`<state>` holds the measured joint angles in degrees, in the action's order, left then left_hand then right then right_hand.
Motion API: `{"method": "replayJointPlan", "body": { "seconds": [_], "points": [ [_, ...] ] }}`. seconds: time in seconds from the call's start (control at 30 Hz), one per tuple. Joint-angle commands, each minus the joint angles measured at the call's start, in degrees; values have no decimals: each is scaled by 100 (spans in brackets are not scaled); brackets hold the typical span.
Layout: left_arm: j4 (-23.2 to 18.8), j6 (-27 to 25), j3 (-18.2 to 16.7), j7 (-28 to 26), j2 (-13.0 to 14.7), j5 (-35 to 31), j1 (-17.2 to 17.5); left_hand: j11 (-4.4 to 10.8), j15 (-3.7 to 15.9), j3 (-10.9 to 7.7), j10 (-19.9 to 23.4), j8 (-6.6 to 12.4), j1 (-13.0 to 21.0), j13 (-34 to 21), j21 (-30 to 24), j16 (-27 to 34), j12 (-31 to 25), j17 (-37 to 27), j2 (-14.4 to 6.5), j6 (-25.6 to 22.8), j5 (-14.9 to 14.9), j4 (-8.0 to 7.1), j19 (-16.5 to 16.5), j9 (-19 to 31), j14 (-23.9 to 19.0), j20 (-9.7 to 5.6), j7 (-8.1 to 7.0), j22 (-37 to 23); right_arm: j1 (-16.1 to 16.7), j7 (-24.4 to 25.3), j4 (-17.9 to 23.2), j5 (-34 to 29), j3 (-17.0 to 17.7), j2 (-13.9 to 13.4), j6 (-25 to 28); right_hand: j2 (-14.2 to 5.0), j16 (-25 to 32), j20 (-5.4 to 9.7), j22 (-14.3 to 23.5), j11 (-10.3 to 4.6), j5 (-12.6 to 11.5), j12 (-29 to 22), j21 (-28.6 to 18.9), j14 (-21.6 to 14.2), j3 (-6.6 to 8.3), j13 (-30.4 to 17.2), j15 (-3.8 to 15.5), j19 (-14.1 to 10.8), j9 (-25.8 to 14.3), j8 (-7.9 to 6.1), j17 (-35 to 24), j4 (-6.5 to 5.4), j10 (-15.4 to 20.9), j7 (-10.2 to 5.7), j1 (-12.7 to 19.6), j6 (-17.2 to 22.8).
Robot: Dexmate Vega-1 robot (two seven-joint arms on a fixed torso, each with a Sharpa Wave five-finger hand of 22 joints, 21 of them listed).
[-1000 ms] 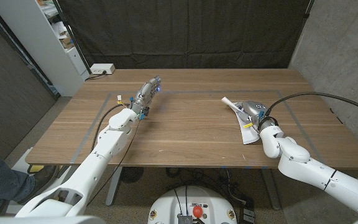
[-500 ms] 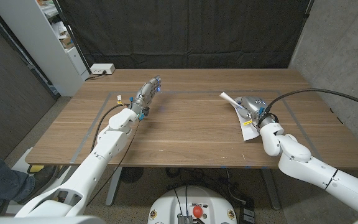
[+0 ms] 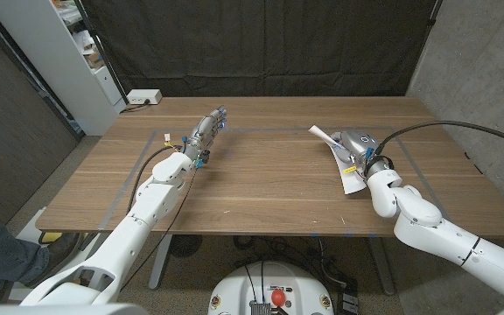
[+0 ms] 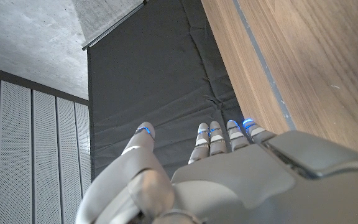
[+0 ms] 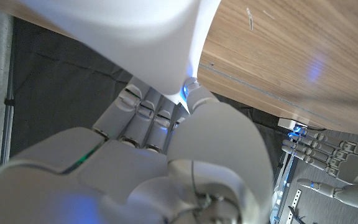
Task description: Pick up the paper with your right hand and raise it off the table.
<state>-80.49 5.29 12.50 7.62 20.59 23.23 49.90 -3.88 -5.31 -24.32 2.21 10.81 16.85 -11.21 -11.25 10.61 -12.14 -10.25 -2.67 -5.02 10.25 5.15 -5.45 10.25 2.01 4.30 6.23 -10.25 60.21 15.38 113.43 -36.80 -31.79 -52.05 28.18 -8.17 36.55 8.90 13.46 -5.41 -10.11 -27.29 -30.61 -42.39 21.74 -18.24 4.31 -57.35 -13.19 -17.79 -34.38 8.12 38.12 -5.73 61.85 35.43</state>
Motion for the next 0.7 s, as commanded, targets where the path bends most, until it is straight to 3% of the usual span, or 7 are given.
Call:
{"method": "replayJointPlan", "body": {
  "seconds": [0.03, 0.7],
  "points": [
    [-73, -16, -3, -27, 17, -2, 54, -5, -5, -29, 0, 4, -1, -8, -12, 15, -8, -17, -40, -19, -8, 30, -25, 15, -4, 16, -3, -15, 88, 193, 45, -55, 164, -98, -426, -12, -61, 362, 18, -3, -1, -18, -33, 63, -34, -31, 765, 94, -35, 23, -12, -15, -65, -19, -7, 35],
    [-278, 2, -58, -49, 95, 32, 225, 1, -2, -31, -5, 3, -5, -8, -10, 17, -5, -16, -52, -22, -7, 48, -39, 16, -6, 15, -9, -15, 95, 124, 87, -193, 367, -193, -1098, -55, -261, 360, 16, -89, -5, -30, -92, 94, -31, -79, 798, 285, -82, 44, -21, -50, -102, -76, -25, 66]
  ]
}}
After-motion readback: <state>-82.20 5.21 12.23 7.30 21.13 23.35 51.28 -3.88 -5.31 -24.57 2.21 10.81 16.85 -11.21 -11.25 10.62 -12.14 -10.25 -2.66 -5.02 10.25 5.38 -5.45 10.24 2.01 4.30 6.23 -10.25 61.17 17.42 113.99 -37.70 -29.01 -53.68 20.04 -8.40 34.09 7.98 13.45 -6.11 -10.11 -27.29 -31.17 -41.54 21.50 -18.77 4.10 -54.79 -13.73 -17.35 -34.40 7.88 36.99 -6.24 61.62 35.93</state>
